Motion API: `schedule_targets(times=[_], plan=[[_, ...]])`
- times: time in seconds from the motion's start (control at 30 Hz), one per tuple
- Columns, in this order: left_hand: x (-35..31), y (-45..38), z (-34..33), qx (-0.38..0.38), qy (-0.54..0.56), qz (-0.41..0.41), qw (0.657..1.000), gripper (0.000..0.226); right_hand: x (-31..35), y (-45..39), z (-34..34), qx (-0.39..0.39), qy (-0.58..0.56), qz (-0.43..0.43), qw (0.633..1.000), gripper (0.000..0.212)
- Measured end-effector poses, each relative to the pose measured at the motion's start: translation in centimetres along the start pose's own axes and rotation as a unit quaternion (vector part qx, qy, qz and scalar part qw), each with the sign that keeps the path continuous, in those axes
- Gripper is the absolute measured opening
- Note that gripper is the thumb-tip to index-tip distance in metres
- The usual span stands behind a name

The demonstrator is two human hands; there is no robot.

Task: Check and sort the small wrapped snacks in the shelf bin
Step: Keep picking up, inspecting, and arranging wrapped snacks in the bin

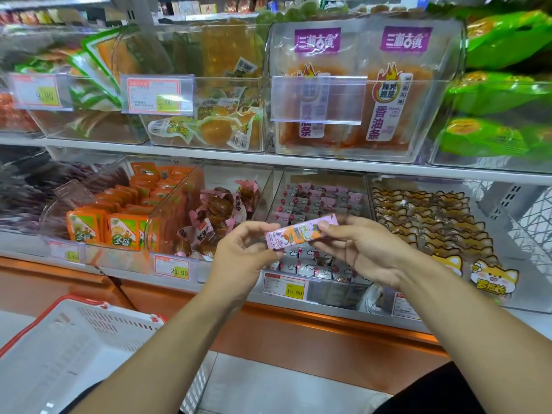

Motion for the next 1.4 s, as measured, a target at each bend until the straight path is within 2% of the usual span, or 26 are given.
schedule_targets(times=[0.13, 0.2, 0.27, 0.3, 0.37, 0.4, 0.47, 0.53, 0.63, 0.73, 0.87, 1.03, 1.17, 1.33, 1.4], plan=[[0.5, -0.1, -0.9, -0.020, 0.009, 0.011, 1.000, 0.046, 0.8, -1.6, 0.3, -0.072, -0.055, 0.051, 0.995, 0.020], [1.0, -0.2, -1.4, -0.003, -0.033, 0.012, 0.999, 0.047, 1.4, -2.9, 0.6, -0.149, -0.061, 0.136, 0.978, 0.017], [1.5, -0.2, -2.0, 0.035, -0.121, -0.015, 0.992, 0.041, 2.0, -4.3, 0.6, -0.238, 0.007, 0.220, 0.946, 0.020], [1.7, -0.2, -2.3, 0.058, -0.193, -0.049, 0.978, 0.039, 2.3, -5.1, 0.5, -0.278, 0.055, 0.246, 0.927, 0.016], [2.2, -0.2, -3.1, 0.119, -0.351, -0.130, 0.920, 0.044, 3.0, -6.6, 0.2, -0.365, 0.161, 0.264, 0.878, 0.021], [2.5, -0.1, -3.5, 0.148, -0.402, -0.154, 0.890, 0.048, 3.5, -7.4, 0.2, -0.401, 0.217, 0.262, 0.851, 0.024], [3.0, -0.3, -4.1, 0.185, -0.451, -0.161, 0.858, 0.054, 4.4, -8.9, 0.3, -0.438, 0.317, 0.242, 0.806, 0.030], [3.6, -0.7, -4.5, 0.193, -0.475, -0.159, 0.844, 0.057, 4.8, -10.3, 0.5, -0.433, 0.352, 0.257, 0.789, 0.036], [3.9, -1.4, -4.9, 0.190, -0.505, -0.163, 0.826, 0.060, 4.7, -11.3, 0.2, -0.391, 0.382, 0.318, 0.774, 0.013], [4.1, -2.0, -4.9, 0.180, -0.520, -0.158, 0.820, 0.062, 4.9, -13.0, 0.1, -0.338, 0.461, 0.271, 0.775, 0.020], [4.1, -2.4, -4.9, 0.173, -0.514, -0.141, 0.828, 0.061, 5.3, -13.7, -0.4, -0.355, 0.495, 0.285, 0.740, 0.021], [4.3, -2.4, -4.7, 0.175, -0.503, -0.136, 0.835, 0.061, 6.0, -13.8, -0.4, -0.324, 0.505, 0.255, 0.758, 0.019], [4.4, -2.4, -4.6, 0.178, -0.495, -0.146, 0.838, 0.059, 6.7, -12.8, -0.3, -0.247, 0.516, 0.223, 0.789, 0.026], [4.5, -2.4, -4.4, 0.180, -0.497, -0.147, 0.836, 0.059, 7.6, -13.1, 0.1, -0.254, 0.573, 0.195, 0.755, 0.026], [4.4, -2.4, -4.5, 0.184, -0.500, -0.145, 0.834, 0.060, 7.1, -13.8, 0.0, -0.256, 0.573, 0.211, 0.750, 0.030]])
Point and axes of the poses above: each hand's wrist, its own y-axis away from the middle knuckle, its own z-axis out of the back of the hand, x = y × z, the point moved 1 cm from there along -y, towards the middle knuckle, and after that the axes turned 12 degrees about -z, right-handed, at the moved point
